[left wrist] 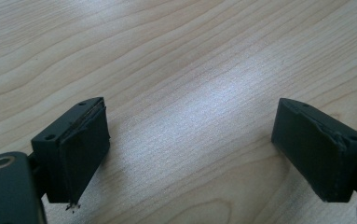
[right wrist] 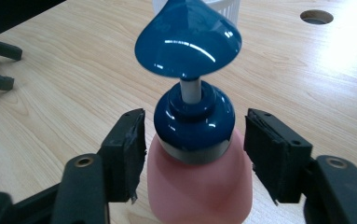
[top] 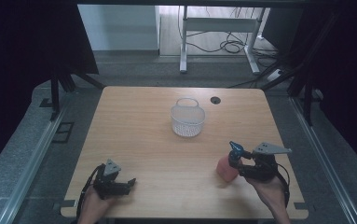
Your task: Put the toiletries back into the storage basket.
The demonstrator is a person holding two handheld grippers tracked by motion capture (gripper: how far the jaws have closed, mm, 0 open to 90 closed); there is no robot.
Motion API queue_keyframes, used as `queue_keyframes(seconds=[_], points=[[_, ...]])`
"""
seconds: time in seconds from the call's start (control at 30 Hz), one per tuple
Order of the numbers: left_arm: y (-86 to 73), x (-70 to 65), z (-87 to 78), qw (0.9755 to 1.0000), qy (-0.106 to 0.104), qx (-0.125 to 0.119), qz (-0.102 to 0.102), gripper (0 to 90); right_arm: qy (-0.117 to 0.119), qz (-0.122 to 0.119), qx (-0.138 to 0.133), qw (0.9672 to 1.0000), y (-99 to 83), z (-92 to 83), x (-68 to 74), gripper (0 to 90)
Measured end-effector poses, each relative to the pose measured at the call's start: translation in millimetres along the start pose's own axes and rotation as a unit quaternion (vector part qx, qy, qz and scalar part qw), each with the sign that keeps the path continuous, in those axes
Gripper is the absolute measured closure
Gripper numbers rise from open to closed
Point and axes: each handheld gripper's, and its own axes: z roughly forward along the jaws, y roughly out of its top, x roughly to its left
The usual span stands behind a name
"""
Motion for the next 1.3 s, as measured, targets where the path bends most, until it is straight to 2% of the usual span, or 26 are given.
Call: queue_keyframes(seconds=[0.27,0.4,0.43,0.67,1.03,1.3], points=[[0.0,0.2,-0.1,1.0000,0.000,0.001,0.001,10.7,-0.001,-0.001,-0.010,1.0000,3.3,2.4,-0.5,48.3],[0.0,0.2,-0.1,1.0000,0.000,0.001,0.001,10.7,-0.011,-0.007,-0.010,0.9999,4.8,1.9,1.7,51.4],[0.0,0.2,-0.1,1.0000,0.000,0.001,0.001,10.7,-0.024,-0.016,-0.010,0.9995,6.2,0.4,3.4,53.0],[0.0,0.2,-0.1,1.0000,0.000,0.001,0.001,10.7,-0.012,-0.006,-0.014,0.9998,11.8,-1.0,2.1,53.1],[0.0,0.0,0.0,1.0000,0.000,0.000,-0.001,10.7,0.002,-0.027,-0.019,0.9995,35.6,-2.0,8.9,53.2],[0.1,0.2,0.1,1.0000,0.000,-0.001,0.000,10.7,0.014,-0.029,-0.019,0.9993,45.4,1.8,10.8,53.2]])
